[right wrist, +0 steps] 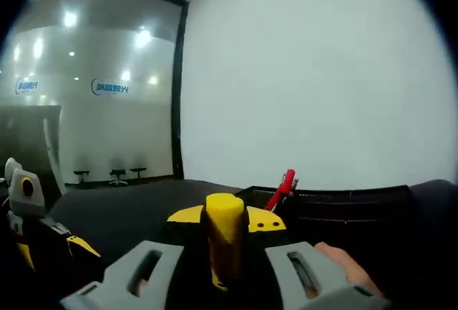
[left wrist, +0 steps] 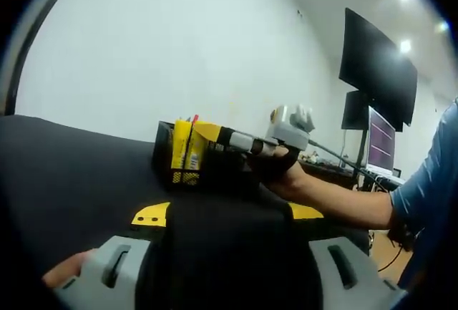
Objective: Pick up pens and glue sticks and place them into the holder.
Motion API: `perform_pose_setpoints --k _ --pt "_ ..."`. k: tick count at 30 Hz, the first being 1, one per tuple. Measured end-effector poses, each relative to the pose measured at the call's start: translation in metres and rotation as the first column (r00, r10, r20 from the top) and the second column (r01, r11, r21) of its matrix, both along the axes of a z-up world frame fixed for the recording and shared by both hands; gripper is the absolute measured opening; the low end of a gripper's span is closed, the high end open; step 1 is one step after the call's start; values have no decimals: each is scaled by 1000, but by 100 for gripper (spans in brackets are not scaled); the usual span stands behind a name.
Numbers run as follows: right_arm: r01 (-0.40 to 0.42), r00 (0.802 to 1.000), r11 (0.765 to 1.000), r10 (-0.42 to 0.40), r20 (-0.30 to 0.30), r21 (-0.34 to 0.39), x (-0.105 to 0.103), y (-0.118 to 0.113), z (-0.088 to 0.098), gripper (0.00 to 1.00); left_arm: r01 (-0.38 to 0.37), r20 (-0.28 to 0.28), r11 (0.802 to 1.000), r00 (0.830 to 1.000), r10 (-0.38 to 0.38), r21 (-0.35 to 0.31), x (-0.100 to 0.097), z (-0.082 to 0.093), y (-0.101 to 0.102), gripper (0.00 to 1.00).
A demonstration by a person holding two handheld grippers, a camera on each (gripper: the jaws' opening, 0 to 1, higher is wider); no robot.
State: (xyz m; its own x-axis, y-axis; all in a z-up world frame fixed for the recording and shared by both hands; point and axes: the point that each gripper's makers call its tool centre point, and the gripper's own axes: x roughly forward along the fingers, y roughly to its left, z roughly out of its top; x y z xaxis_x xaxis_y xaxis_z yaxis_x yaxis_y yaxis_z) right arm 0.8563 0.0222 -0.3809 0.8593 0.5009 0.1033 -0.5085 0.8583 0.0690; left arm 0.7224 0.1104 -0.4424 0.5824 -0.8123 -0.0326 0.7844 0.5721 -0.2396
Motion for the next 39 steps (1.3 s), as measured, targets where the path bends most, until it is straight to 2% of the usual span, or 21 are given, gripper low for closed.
perform_pose_setpoints --k 5,19,23,33,36,39 --pt "3 1000 1000 -3 -4 -14 0 3 -4 18 -2 0 1000 1000 2 4 -7 -1 -6 65" --pt "30 1000 998 -29 9 -58 -2 1 -6 18 -5 -2 1000 1000 5 8 -12 -2 -9 65" --pt "33 999 996 -30 33 -87 -3 2 -5 18 -6 -3 1000 1000 6 8 -13 -2 -9 65" --pt "28 998 995 -23 53 -91 -9 -3 2 24 -8 -5 1000 1000 8 8 -18 -2 -13 65" --pt "14 999 994 -10 40 -105 -11 -4 2 29 -1 -2 1000 1000 1 -8 -19 0 -13 65" --pt "22 999 994 -18 44 -106 -19 -11 4 29 12 0 999 1000 -12 -31 -20 4 -12 66"
